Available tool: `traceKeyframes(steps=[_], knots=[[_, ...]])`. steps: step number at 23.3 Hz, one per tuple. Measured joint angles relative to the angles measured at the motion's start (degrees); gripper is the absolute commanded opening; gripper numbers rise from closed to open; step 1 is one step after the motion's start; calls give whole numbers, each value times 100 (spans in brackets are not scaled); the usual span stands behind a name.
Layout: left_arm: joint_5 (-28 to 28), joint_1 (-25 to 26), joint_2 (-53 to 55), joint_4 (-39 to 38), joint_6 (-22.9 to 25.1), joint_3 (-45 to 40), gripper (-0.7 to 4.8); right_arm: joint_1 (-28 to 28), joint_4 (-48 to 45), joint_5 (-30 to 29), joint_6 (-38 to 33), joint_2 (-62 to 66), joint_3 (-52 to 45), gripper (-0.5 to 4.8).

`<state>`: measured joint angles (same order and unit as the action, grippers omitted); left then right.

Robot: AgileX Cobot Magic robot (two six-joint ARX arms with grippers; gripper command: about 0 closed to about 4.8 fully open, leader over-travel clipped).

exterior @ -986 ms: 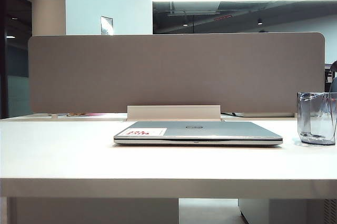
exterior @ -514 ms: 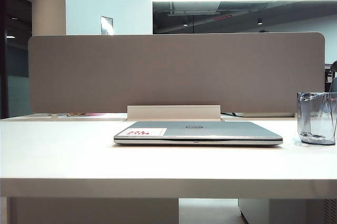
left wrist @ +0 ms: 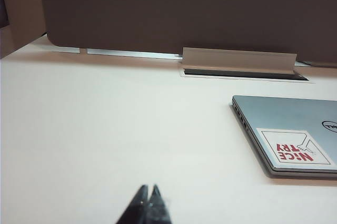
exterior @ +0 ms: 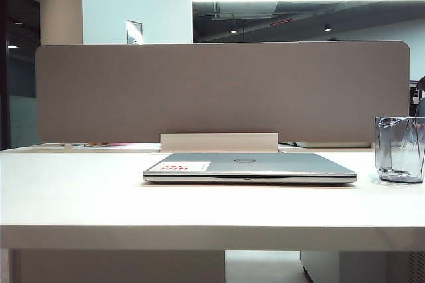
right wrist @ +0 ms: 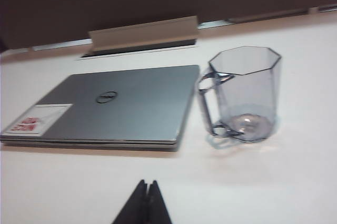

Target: Pick up the water cup and place it on the side of the laptop close to you.

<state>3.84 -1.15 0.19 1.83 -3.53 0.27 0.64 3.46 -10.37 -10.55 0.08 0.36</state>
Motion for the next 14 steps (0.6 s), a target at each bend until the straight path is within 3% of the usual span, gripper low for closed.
traceKeyframes(steps=[6,14], knots=[[4,0,0,0,-13,0,-6,0,-529,-83,-173,4,66,-9],[4,0,0,0,-13,0,-6,0,-295,39,-153,299,643,-9]])
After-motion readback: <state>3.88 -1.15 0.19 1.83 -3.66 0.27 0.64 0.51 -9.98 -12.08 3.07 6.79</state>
